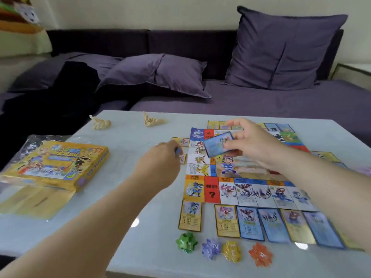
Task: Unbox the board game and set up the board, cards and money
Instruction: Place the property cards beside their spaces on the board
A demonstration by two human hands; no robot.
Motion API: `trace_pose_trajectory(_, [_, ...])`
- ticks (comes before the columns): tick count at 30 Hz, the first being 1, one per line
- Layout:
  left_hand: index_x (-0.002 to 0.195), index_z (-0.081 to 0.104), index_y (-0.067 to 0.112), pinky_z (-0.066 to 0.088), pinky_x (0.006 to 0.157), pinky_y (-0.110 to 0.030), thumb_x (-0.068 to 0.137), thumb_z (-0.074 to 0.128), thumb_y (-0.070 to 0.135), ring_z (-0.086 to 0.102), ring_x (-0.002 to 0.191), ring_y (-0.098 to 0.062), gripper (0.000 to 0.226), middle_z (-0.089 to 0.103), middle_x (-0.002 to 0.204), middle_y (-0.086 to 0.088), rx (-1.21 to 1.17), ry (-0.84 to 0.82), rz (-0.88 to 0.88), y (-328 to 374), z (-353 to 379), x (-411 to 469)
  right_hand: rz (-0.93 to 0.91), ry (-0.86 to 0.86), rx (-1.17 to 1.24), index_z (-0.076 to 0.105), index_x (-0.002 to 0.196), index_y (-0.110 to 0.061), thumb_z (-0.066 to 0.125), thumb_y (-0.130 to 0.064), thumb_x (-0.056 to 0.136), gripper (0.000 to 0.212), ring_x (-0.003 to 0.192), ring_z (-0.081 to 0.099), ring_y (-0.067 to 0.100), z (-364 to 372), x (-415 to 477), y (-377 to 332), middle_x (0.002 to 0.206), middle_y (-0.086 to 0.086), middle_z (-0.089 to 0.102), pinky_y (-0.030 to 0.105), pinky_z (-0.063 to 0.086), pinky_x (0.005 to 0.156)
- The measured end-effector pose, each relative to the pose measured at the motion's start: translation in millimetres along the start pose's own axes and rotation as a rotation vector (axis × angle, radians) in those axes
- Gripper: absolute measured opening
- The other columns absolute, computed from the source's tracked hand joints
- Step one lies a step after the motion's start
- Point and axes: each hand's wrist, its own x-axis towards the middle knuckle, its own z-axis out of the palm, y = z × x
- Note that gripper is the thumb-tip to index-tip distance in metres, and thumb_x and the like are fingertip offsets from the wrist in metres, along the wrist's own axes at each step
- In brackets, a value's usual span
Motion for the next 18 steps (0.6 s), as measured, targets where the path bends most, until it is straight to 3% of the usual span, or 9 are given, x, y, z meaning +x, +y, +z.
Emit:
trace_pose_trajectory(3, [0.129, 0.043, 0.021, 0.032, 0.1, -0.039, 0.094, 0.036, 0.013, 0.051, 0.111, -0.023, 0.037, 0.047, 0.126, -0.003, 0.629, -0.137, 0.154, -7.1, 10.6, 19.8, -0.021, 0.048, -0.16, 0.053, 0.097, -0.029, 0.064, 0.001, 0.083, 0.036, 0.098, 0.064, 0.024, 10.7, 39.2, 6.8, 0.113, 0.007, 0.061, 0.042, 0.057, 0.075])
trace_pose_trajectory(5, [0.135, 0.041, 0.018, 0.017, 0.112, -0.052, 0.094, 0.037, 0.017, 0.041, 0.127, -0.025, 0.041, 0.043, 0.136, -0.005, 0.841, -0.216, 0.227, -11.2, 17.2, 32.4, -0.039, 0.111, -0.236, 0.058, 0.097, -0.024, 0.063, -0.004, 0.084, 0.025, 0.098, 0.063, 0.022, 20.7, 60.5, 5.7, 0.11, 0.007, 0.062, 0.039, 0.057, 0.077])
trace_pose_trajectory(8, [0.137, 0.04, 0.017, 0.004, 0.112, -0.061, 0.094, 0.039, 0.021, 0.034, 0.134, -0.026, 0.043, 0.04, 0.142, -0.004, 0.928, -0.301, 0.308, -13.5, 26.8, 47.5, -0.067, 0.131, -0.272, 0.061, 0.094, -0.02, 0.063, -0.008, 0.086, 0.015, 0.094, 0.063, 0.02, 38.2, 84.5, 1.6, 0.104, 0.005, 0.065, 0.029, 0.055, 0.064])
trace_pose_trajectory(11, [0.136, 0.043, 0.016, 0.003, 0.11, -0.062, 0.095, 0.039, 0.021, 0.046, 0.123, -0.026, 0.041, 0.048, 0.132, -0.003, 0.936, -0.355, 0.338, -11.8, 33.9, 55.1, -0.103, 0.126, -0.303, 0.065, 0.095, -0.015, 0.065, -0.008, 0.086, 0.012, 0.078, 0.058, 0.011, 57.6, 102.8, 0.5, 0.088, 0.001, 0.063, 0.012, 0.04, 0.048])
trace_pose_trajectory(15, [0.132, 0.048, 0.014, 0.001, 0.109, -0.065, 0.095, 0.04, 0.017, 0.054, 0.113, -0.024, 0.038, 0.051, 0.133, 0.0, 0.966, -0.423, 0.361, -13.7, 41.0, 56.7, -0.115, 0.109, -0.34, 0.066, 0.097, -0.01, 0.068, -0.01, 0.085, 0.012, 0.07, 0.053, 0.008, 83.8, 120.2, 4.8, 0.078, -0.005, 0.056, 0.015, 0.037, 0.051])
trace_pose_trajectory(18, [0.139, 0.042, 0.013, 0.0, 0.109, -0.065, 0.096, 0.04, 0.019, 0.055, 0.11, -0.026, 0.044, 0.045, 0.142, -0.001, 0.968, -0.404, 0.387, -18.3, 45.4, 55.1, -0.121, 0.081, -0.36, 0.065, 0.095, -0.01, 0.068, -0.011, 0.085, 0.011, 0.062, 0.047, 0.0, 96.8, 129.7, 11.4, 0.076, -0.006, 0.054, 0.009, 0.034, 0.043])
